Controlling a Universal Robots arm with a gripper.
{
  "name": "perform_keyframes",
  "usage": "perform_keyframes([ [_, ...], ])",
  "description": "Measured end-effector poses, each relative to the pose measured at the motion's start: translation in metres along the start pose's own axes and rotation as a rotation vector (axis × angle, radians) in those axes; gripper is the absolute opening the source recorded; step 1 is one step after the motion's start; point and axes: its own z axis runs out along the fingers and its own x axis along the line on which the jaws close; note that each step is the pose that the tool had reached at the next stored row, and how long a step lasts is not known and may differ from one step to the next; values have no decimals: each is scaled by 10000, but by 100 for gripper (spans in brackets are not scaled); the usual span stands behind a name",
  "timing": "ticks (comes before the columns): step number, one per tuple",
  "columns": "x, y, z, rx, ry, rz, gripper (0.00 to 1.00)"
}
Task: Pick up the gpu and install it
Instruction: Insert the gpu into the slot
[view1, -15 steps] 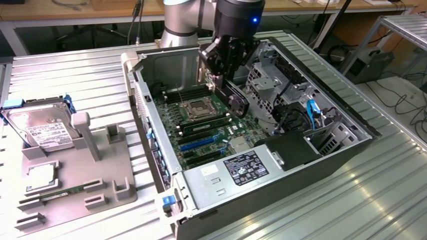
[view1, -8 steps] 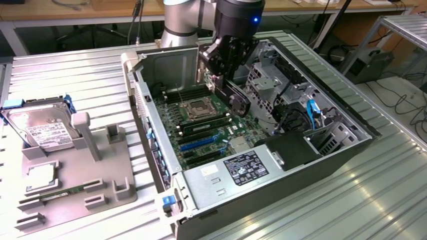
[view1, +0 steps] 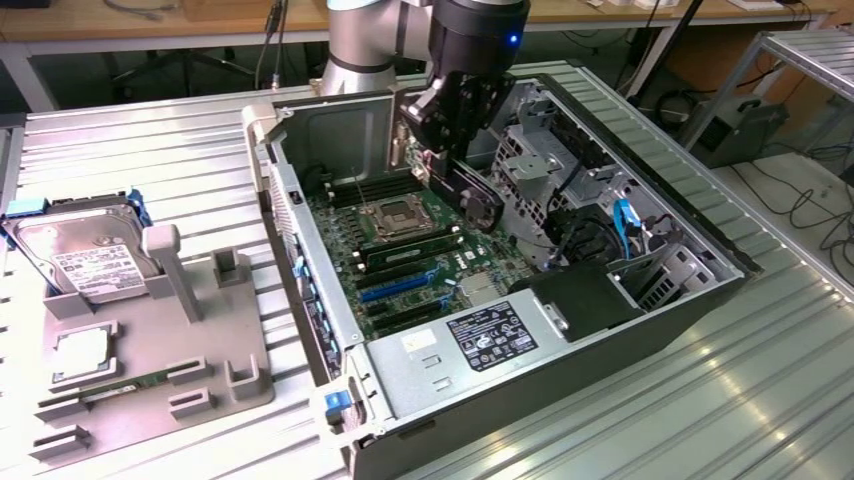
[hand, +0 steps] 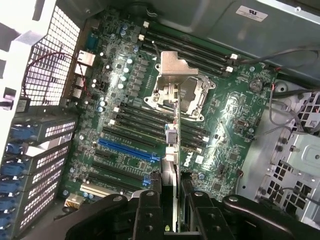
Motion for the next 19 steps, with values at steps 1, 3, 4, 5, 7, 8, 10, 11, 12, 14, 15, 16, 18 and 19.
perform_keyframes([
  [1,0,0,0,-1,-1,-47,26],
  [3,0,0,0,-3,-3,-140,26],
  [4,0,0,0,-4,-5,-225,26],
  [5,0,0,0,-6,-7,-289,26],
  [7,0,0,0,-9,-11,-430,26],
  [8,0,0,0,-11,-12,-484,26],
  [10,0,0,0,-13,-15,-614,26],
  [11,0,0,0,-14,-16,-670,26],
  [12,0,0,0,-16,-18,-736,26],
  [14,0,0,0,-19,-21,-852,26],
  [15,0,0,0,-19,-22,-899,26],
  [16,0,0,0,-21,-22,-946,26],
  [18,0,0,0,-23,-26,-1076,26],
  [19,0,0,0,-25,-28,-1162,26],
])
